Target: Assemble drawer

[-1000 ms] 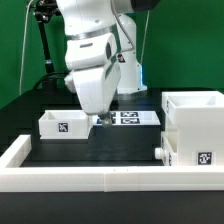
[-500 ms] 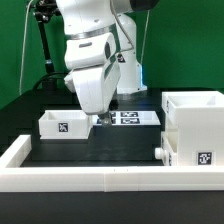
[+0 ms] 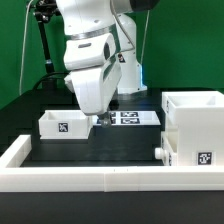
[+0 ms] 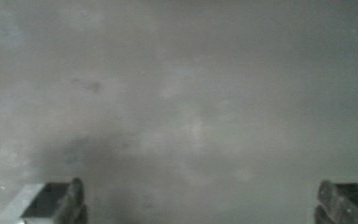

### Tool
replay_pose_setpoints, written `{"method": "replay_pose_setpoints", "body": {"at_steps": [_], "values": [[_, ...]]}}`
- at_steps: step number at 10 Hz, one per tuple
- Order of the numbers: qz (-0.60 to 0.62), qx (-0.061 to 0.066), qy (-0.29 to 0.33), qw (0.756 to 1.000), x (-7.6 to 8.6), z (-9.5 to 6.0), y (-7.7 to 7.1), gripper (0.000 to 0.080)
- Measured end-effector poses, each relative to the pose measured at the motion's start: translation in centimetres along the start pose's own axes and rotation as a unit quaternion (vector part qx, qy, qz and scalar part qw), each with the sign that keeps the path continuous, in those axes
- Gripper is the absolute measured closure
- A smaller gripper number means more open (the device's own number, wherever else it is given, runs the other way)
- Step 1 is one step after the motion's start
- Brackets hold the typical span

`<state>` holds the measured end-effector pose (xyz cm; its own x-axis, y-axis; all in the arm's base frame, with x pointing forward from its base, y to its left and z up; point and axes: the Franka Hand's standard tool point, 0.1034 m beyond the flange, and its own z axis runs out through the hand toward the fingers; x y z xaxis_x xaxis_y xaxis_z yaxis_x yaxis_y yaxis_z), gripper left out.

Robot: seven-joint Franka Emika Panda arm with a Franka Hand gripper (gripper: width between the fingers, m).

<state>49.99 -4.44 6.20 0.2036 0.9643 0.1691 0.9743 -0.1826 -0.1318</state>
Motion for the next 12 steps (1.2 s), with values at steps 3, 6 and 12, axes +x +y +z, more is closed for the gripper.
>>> {"method": "replay_pose_setpoints", "body": {"at_steps": [3, 6, 12], "values": [[0.14, -0.021, 0.0, 0.99, -2.2, -0.8, -0.9, 0.015], [0.304, -0.026, -0.003, 0.952, -2.8, -0.7, -2.8, 0.015], [0.479, -0.025, 0.002, 0.878, -2.6, -0.6, -3.0, 0.015]]}}
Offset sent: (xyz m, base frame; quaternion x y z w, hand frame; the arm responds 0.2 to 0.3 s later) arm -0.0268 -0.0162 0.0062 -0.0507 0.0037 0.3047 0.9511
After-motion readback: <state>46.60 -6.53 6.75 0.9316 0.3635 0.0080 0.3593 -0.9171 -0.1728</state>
